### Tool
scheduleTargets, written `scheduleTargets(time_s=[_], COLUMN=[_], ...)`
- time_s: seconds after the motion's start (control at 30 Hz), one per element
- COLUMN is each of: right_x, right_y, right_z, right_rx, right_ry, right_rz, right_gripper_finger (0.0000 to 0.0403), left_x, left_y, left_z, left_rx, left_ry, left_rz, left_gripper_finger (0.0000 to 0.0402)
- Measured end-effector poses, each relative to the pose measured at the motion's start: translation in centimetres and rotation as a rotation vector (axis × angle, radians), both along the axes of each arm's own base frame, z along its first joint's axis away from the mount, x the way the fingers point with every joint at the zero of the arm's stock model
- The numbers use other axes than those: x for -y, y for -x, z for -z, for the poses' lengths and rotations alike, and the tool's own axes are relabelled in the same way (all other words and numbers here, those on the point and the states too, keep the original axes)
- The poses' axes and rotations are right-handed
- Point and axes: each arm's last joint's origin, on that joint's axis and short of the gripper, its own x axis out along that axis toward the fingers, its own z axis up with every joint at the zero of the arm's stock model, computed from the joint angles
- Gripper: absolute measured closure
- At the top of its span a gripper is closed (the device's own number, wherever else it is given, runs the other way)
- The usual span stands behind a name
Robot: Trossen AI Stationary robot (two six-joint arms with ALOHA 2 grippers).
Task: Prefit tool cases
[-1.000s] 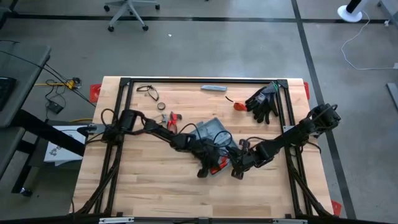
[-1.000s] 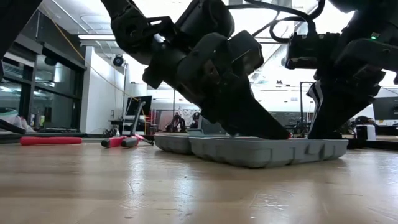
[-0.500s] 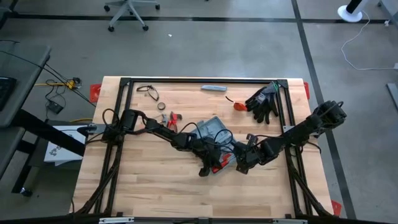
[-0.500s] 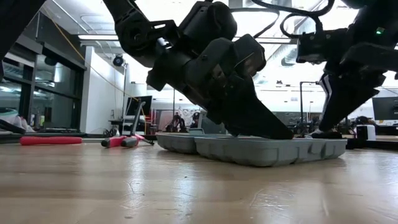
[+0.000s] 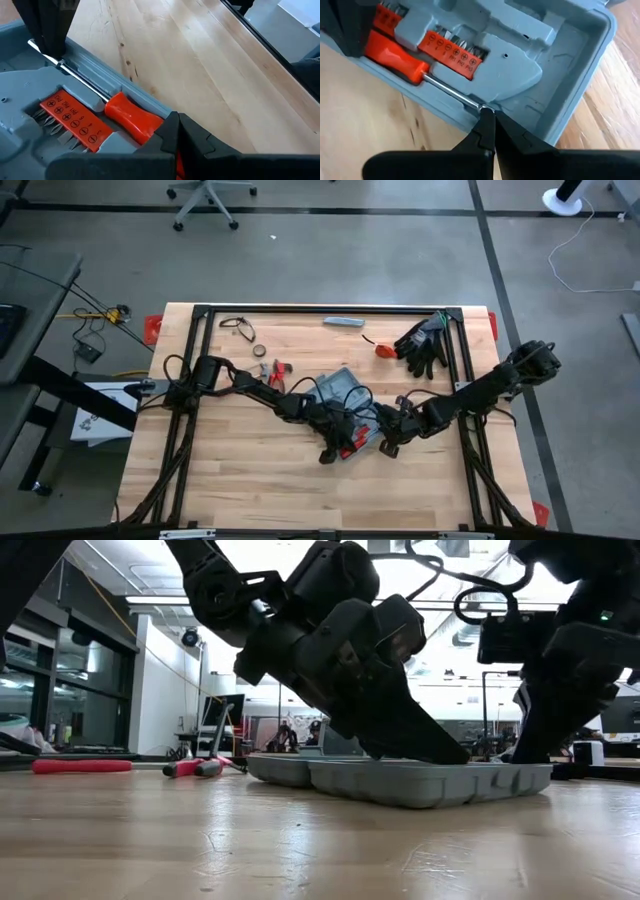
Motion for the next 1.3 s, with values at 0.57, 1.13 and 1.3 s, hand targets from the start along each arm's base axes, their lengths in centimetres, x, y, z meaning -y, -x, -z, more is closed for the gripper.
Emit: scheduleTargets(time_s=[0.57,1.13,1.3], right_x=[1.0,0.4,0.6], right_y=[-0.8,-0.7,-0.5], right_z=[0.0,-1.5,-1.4], right_rx=[-0.028,0.139,0.133], right_ry=[-0.086,0.033,0.087], right_rz=[-0.111,-0.064,-0.031], right_gripper_finger=[0.0403,0.0403,0.0403], left_x=[0.0,-0.6,-2.7], left_y=[0.0,-0.3,-0.6], left_z=[0.0,-0.2,-0.2], left_rx=[-0.003,0.051,0.070], left_ry=[0.001,-0.064,-0.125], left_rz=[0.004,-0.030,-0.078], left_gripper_finger=[0.0402,0.0402,0.0402])
